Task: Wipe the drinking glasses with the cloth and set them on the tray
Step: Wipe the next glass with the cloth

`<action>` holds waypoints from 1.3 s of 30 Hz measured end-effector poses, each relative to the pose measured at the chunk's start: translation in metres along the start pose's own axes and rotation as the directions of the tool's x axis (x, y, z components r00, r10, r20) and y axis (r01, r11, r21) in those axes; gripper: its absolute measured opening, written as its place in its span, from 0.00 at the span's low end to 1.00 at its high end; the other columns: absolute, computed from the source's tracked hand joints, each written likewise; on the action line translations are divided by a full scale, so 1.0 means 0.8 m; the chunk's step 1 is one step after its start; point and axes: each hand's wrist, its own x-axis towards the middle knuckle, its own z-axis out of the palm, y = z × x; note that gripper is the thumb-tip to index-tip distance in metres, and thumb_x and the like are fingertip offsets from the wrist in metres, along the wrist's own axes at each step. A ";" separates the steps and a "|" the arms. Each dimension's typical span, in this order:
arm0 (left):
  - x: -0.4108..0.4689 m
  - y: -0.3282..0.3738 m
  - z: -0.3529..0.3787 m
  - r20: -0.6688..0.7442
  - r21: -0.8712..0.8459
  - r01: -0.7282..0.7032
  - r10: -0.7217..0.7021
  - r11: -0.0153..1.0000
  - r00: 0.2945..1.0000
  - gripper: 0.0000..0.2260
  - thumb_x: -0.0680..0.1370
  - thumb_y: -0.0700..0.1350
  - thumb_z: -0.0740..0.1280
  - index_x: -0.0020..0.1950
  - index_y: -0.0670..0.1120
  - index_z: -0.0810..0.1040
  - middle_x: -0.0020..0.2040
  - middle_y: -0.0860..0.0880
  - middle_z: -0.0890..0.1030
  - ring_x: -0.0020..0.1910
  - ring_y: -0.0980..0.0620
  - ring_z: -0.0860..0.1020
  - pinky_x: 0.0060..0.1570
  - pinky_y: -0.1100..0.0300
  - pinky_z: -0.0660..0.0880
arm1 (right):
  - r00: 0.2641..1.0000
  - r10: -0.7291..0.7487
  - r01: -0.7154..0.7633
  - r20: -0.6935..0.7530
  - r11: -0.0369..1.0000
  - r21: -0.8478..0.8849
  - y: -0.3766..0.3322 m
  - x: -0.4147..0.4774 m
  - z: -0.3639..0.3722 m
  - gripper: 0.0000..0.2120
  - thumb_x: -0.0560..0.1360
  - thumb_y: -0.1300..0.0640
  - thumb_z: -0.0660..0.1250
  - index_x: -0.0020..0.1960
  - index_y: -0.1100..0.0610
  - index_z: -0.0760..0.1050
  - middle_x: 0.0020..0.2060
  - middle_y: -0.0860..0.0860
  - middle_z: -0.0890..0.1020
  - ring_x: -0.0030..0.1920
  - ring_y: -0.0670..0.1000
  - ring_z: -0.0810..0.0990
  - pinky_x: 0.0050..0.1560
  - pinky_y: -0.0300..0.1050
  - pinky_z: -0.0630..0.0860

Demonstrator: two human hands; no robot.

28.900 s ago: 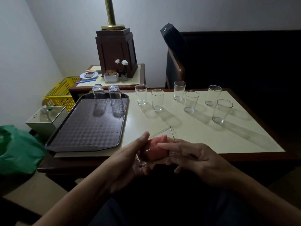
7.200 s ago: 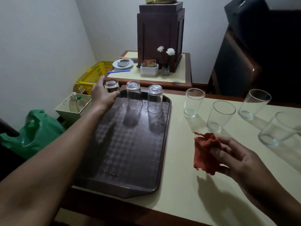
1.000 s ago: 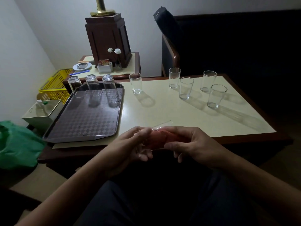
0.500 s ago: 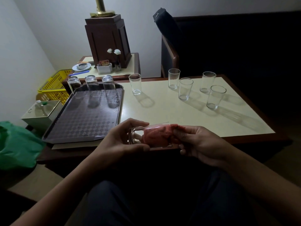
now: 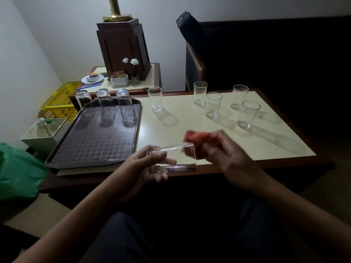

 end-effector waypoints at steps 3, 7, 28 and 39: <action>-0.001 0.000 0.000 0.011 -0.038 0.014 -0.014 0.999 1.000 0.24 0.74 0.48 0.71 0.65 0.36 0.72 0.57 0.32 0.83 0.34 0.46 0.79 0.32 0.61 0.77 | 0.981 0.038 -0.061 0.190 0.991 0.116 -0.004 -0.005 0.006 0.17 0.87 0.46 0.56 0.60 0.55 0.79 0.64 0.51 0.85 0.69 0.52 0.81 0.70 0.55 0.76; -0.007 0.004 -0.007 0.092 -0.014 -0.030 0.031 0.999 0.995 0.37 0.67 0.53 0.82 0.66 0.34 0.72 0.58 0.30 0.82 0.35 0.46 0.79 0.34 0.61 0.78 | 0.997 0.078 -0.070 0.000 0.903 0.425 0.000 0.005 0.006 0.02 0.80 0.55 0.70 0.51 0.54 0.80 0.45 0.52 0.86 0.47 0.49 0.85 0.49 0.45 0.82; -0.009 0.000 0.007 0.089 -0.002 0.142 -0.141 0.990 0.986 0.32 0.71 0.53 0.77 0.66 0.34 0.74 0.52 0.33 0.80 0.33 0.47 0.78 0.31 0.61 0.76 | 0.599 -0.716 0.726 0.359 0.296 -0.620 0.019 0.000 -0.013 0.13 0.81 0.59 0.73 0.62 0.65 0.83 0.63 0.59 0.85 0.64 0.57 0.84 0.66 0.48 0.80; -0.025 0.019 -0.002 0.138 0.332 -0.300 0.269 0.894 0.953 0.23 0.70 0.30 0.75 0.63 0.38 0.75 0.61 0.40 0.83 0.54 0.39 0.85 0.49 0.54 0.83 | 0.945 0.324 -0.321 0.040 0.897 0.305 0.038 0.001 0.029 0.13 0.77 0.57 0.75 0.58 0.62 0.81 0.49 0.68 0.87 0.43 0.62 0.88 0.38 0.48 0.84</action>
